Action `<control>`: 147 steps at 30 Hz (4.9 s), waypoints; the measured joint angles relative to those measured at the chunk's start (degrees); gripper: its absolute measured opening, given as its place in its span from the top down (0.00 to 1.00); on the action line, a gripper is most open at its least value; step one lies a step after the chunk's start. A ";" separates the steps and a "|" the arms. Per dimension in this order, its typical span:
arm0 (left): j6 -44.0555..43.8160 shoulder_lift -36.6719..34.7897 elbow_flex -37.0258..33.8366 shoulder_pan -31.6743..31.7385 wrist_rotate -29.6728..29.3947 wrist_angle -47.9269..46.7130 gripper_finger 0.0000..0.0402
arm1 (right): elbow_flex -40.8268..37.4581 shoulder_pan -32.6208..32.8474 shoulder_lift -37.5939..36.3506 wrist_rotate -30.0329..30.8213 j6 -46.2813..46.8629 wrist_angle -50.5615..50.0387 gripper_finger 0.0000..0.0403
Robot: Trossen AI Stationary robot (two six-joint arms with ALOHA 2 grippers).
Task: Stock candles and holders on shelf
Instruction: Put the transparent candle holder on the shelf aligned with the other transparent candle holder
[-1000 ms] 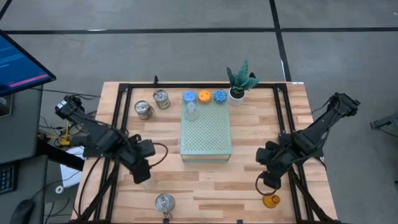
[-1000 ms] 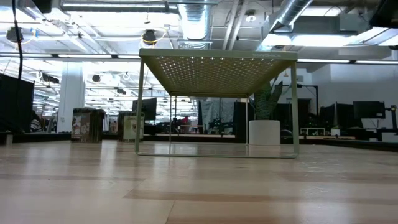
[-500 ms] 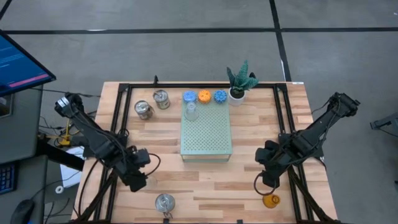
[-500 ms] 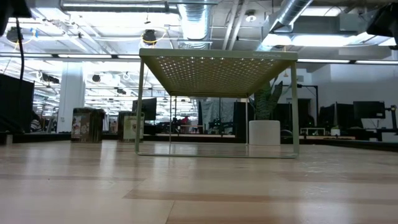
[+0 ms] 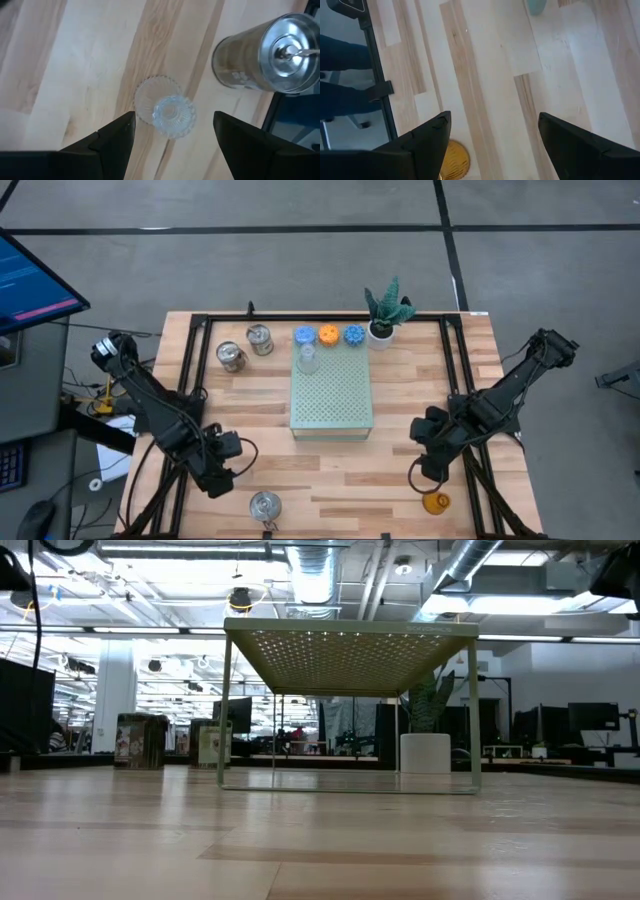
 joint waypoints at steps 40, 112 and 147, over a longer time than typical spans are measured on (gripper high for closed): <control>1.66 0.18 -9.51 -0.46 0.37 10.73 0.42 | 0.02 0.02 0.00 0.03 1.05 -0.02 0.28; 37.71 16.13 32.95 48.85 7.41 11.47 0.58 | 0.04 -4.50 0.02 2.61 0.46 -0.02 0.28; 37.55 21.19 39.70 59.71 11.76 14.40 0.58 | 0.04 -4.48 0.02 2.59 -0.52 0.00 0.28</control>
